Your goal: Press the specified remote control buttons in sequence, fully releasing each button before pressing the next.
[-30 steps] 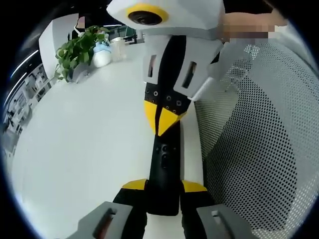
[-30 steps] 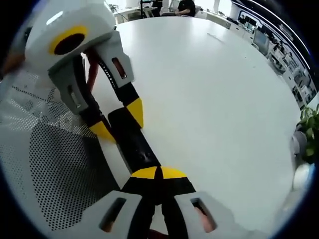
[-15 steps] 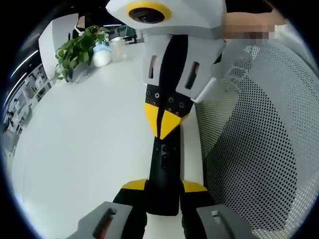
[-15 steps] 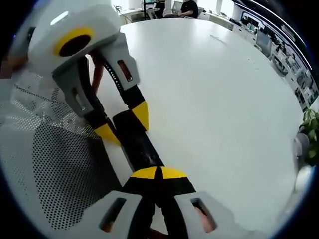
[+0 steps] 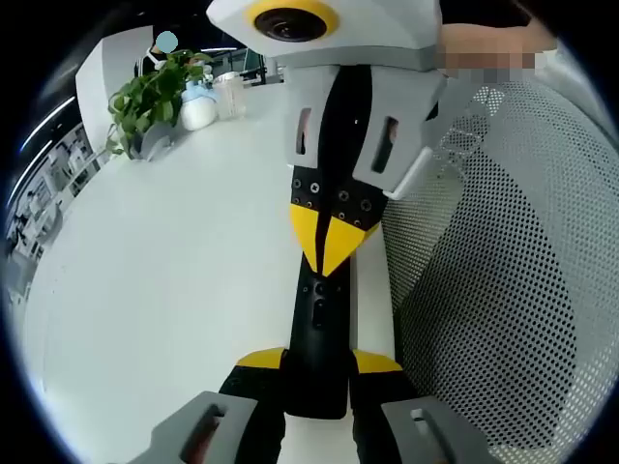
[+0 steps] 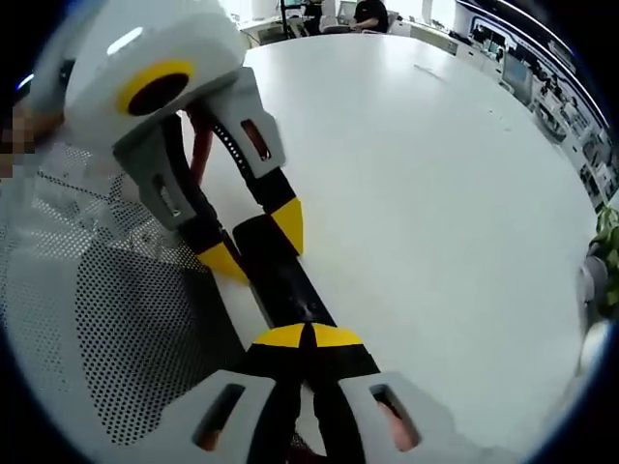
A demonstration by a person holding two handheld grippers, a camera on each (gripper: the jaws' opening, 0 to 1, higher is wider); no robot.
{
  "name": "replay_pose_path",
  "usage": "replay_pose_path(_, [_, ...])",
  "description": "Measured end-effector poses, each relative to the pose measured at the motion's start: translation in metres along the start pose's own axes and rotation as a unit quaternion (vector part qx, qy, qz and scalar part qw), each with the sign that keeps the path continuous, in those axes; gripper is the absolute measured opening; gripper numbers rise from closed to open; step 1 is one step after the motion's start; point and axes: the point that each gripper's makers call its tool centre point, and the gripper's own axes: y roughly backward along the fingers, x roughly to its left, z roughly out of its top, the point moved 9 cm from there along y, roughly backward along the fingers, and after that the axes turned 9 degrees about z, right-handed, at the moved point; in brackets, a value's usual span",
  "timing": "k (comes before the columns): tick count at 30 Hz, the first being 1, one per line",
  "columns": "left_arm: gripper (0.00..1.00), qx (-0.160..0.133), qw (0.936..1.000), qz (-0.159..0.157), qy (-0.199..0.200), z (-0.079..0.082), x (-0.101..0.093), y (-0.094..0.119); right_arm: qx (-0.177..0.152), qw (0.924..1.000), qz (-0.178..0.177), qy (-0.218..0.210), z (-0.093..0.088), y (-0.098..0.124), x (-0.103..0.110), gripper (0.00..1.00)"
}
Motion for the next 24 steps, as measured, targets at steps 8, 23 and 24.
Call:
replay_pose_path(8, [0.24,-0.001,1.0000,0.000,0.001,-0.0004,-0.0001,-0.0002,0.003,1.0000,0.001,-0.001,-0.0001,0.0001,0.0006,0.00])
replay_pose_path(23, [0.24,0.000,1.0000,0.001,0.002,-0.0002,-0.0001,-0.0007,0.002,0.9979,-0.004,0.065,-0.0028,-0.0021,0.0027,0.00])
replay_pose_path(24, [0.24,-0.001,1.0000,0.001,0.002,-0.0002,-0.0001,-0.0006,0.002,0.9979,-0.003,0.064,-0.0027,-0.0022,0.0025,0.00])
